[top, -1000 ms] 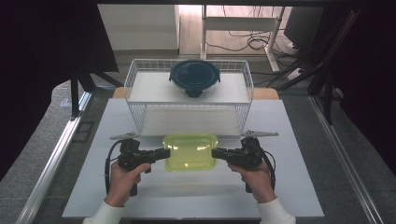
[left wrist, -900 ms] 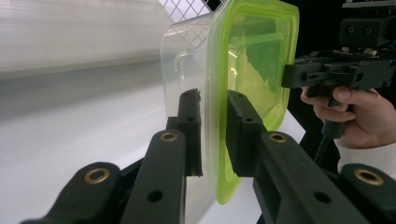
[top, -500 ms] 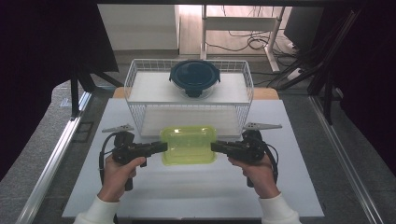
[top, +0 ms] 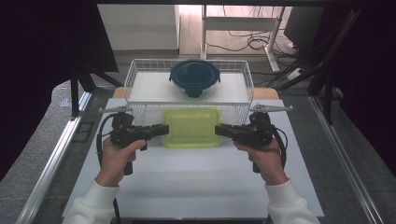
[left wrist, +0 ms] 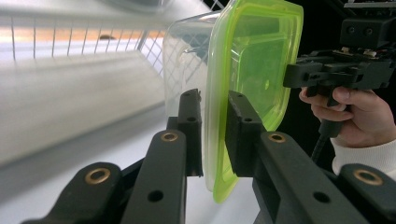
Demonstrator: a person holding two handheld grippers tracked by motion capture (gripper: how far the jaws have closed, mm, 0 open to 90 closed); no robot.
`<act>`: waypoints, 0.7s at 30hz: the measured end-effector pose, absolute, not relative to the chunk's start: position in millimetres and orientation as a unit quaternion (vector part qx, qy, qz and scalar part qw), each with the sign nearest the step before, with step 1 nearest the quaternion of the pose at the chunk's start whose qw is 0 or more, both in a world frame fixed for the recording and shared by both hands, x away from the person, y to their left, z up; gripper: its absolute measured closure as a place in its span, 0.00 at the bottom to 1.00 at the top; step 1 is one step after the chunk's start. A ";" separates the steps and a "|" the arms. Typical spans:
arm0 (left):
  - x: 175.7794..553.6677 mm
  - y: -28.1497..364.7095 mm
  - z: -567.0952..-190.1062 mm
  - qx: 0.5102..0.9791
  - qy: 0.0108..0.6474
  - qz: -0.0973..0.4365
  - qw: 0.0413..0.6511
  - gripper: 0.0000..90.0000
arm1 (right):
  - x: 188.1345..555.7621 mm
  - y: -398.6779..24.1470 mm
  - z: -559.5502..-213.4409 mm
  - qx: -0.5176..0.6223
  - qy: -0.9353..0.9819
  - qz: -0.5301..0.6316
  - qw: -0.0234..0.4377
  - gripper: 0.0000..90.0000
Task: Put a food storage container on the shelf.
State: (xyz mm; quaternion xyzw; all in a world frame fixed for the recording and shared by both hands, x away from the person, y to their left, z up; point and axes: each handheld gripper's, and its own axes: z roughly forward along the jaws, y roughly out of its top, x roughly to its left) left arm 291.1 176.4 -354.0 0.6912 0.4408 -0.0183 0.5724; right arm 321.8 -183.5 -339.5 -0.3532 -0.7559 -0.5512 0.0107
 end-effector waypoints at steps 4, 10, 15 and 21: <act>300.5 178.5 -338.0 0.690 0.439 -0.013 0.576 0.87 | 330.7 -181.9 -322.2 -0.350 -0.754 -0.556 0.009 0.86; 316.9 181.8 -324.4 0.685 0.439 -0.017 0.581 0.87 | 345.7 -179.0 -302.5 -0.345 -0.758 -0.554 0.003 0.86; 327.6 183.8 -312.0 0.687 0.438 -0.018 0.580 0.87 | 353.1 -177.2 -292.1 -0.346 -0.755 -0.557 0.001 0.86; 343.5 185.8 -295.4 0.687 0.438 -0.018 0.579 0.88 | 365.0 -175.0 -273.2 -0.348 -0.752 -0.559 -0.004 0.86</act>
